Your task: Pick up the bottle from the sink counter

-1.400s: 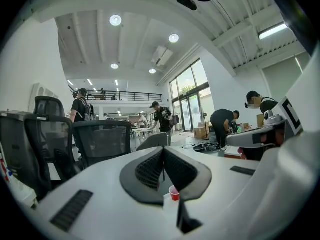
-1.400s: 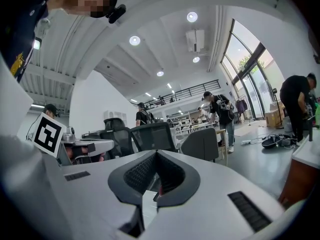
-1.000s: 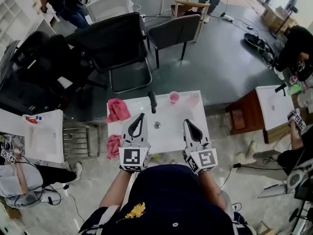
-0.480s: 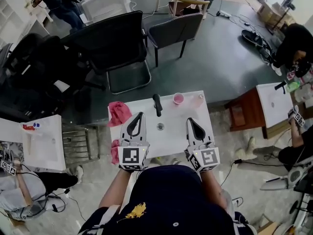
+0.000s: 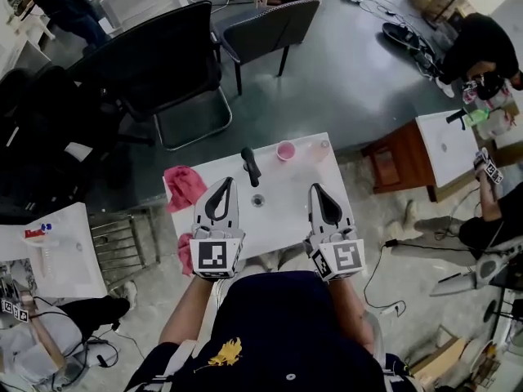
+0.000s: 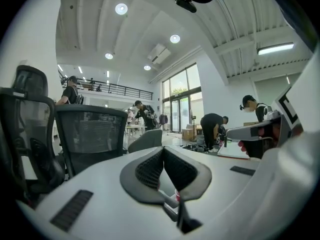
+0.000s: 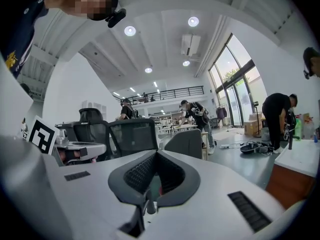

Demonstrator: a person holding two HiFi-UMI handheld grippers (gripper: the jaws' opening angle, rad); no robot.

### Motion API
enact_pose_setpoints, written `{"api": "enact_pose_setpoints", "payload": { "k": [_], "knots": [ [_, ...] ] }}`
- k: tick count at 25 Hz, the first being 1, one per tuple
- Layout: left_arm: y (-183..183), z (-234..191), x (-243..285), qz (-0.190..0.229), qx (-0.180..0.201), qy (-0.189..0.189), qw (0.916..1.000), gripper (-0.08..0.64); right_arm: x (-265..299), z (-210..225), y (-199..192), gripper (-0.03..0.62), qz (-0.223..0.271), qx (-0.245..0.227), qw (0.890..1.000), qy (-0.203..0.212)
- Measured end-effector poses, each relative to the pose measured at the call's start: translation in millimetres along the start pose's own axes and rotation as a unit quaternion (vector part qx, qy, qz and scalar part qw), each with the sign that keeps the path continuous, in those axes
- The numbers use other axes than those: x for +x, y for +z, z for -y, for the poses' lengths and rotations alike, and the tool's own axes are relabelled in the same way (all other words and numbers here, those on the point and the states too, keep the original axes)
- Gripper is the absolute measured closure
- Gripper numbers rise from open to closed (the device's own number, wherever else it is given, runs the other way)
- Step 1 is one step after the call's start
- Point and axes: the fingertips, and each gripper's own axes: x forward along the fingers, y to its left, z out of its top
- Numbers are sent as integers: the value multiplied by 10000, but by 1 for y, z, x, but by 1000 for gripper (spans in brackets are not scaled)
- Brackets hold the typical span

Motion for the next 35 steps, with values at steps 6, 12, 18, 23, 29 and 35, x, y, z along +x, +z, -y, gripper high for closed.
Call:
{"api": "enact_pose_setpoints", "payload": {
  "k": [6,12,18,23,29,35],
  "knots": [
    [-5,11,21,-6,22,-59,10000,541,5,24,-8,568,-1,17,10000,-66],
    [-21,22,33,-174,-22,-11,9998,541,10,41,-23,568,-145,90,9998,-48],
    [-29,44,51,-229,31,-270,9994,541,18,60,-33,568,-208,75,9997,-70],
    [-30,50,66,-207,-149,-114,9996,541,26,75,-47,568,-297,96,9995,-106],
    [-43,58,84,-367,-225,-177,9989,541,36,90,-58,568,-351,102,9991,-201],
    [-50,71,102,-300,-147,-337,9989,541,41,109,-74,568,-445,171,9982,-357]
  ]
}}
